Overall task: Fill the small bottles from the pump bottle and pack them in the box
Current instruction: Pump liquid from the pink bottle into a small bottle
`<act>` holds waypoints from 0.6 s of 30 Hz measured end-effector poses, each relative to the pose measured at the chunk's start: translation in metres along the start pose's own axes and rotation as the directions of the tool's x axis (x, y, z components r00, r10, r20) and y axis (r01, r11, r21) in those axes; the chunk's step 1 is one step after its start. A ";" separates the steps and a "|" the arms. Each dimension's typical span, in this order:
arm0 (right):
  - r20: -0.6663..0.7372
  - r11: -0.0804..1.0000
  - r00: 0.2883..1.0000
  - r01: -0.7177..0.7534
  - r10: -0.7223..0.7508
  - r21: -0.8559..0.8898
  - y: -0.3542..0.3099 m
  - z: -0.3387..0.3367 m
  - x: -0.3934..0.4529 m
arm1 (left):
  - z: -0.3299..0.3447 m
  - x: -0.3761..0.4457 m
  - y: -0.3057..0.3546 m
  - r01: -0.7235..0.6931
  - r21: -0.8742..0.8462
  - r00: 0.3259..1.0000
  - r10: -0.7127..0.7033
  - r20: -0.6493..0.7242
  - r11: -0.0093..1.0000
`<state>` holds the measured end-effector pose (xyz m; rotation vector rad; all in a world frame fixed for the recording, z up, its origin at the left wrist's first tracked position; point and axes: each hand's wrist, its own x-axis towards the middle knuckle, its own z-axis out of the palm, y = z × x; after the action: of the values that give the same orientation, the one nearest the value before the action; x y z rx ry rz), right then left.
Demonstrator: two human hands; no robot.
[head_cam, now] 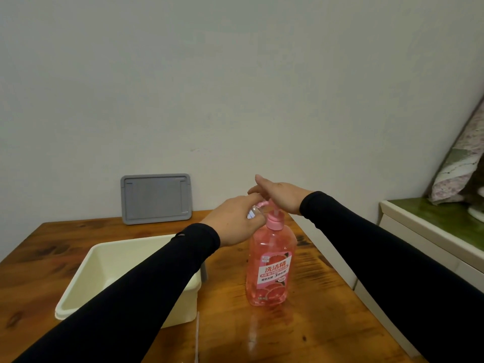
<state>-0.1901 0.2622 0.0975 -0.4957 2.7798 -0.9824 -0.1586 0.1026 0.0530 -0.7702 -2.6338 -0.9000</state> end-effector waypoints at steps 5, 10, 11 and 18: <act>-0.004 0.999 1.000 -0.016 0.016 -0.047 0.008 0.011 0.001 | 0.009 -0.006 -0.001 0.017 -0.021 0.999 -0.016 0.038 1.000; 0.001 1.000 1.000 -0.013 0.013 -0.015 0.006 0.007 0.000 | 0.004 -0.003 0.001 0.026 -0.003 0.999 -0.026 0.042 1.000; -0.004 1.000 1.000 -0.005 0.005 -0.001 0.004 0.005 0.000 | 0.001 -0.002 0.002 0.025 -0.006 0.999 -0.025 0.031 1.000; -0.010 1.000 1.000 -0.008 0.008 0.027 0.008 0.008 0.002 | 0.005 -0.005 0.002 0.028 -0.024 0.999 -0.028 0.022 0.999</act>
<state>-0.1919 0.2630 0.0862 -0.4767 2.7715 -1.0214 -0.1542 0.1053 0.0479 -0.7545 -2.6631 -0.9384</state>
